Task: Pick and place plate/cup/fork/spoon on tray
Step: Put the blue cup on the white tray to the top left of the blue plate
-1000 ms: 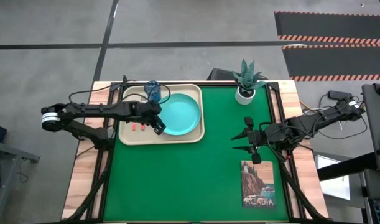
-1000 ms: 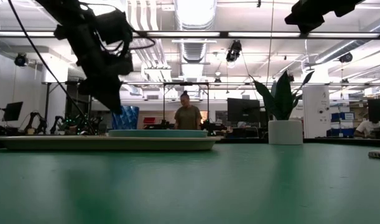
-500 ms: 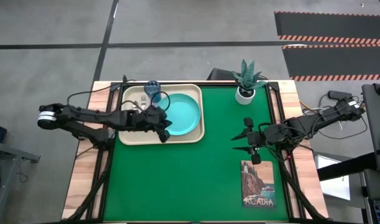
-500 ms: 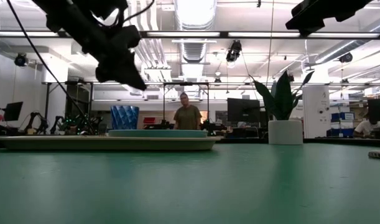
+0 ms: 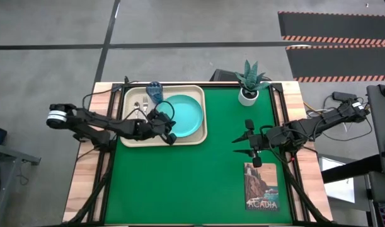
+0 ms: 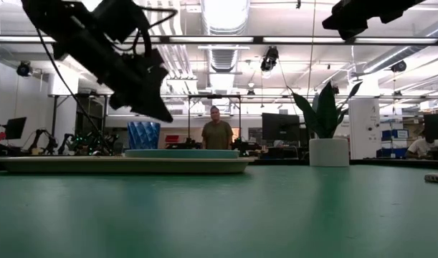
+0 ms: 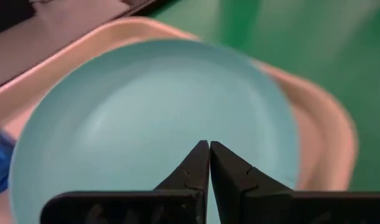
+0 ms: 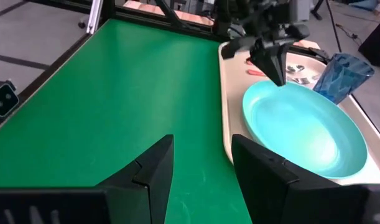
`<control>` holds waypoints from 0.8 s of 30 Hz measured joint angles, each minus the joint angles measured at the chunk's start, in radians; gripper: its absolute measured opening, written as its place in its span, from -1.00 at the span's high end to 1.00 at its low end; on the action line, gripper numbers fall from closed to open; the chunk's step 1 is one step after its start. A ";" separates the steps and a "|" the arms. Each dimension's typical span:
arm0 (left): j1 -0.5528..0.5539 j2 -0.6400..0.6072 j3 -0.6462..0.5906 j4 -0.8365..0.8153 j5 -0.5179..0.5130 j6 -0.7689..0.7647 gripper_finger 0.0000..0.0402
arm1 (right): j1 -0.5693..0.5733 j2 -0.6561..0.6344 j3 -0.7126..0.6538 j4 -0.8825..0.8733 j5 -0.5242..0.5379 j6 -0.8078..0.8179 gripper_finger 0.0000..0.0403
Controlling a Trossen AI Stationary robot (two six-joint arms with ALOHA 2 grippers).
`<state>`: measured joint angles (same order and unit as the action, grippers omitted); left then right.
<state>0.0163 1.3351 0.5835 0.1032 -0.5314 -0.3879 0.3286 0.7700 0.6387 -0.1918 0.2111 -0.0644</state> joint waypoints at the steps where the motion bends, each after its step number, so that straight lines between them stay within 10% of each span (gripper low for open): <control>1: 0.002 0.014 -0.003 0.000 -0.010 0.000 1.00 | 0.000 0.001 0.000 0.001 0.000 0.000 0.23; 24: 0.002 0.156 -0.019 -0.006 -0.086 -0.007 1.00 | 0.000 0.032 -0.008 0.049 0.000 -0.130 0.27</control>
<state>0.0181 1.4910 0.5647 0.0971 -0.6174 -0.3952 0.3286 0.8024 0.6306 -0.1430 0.2108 -0.1947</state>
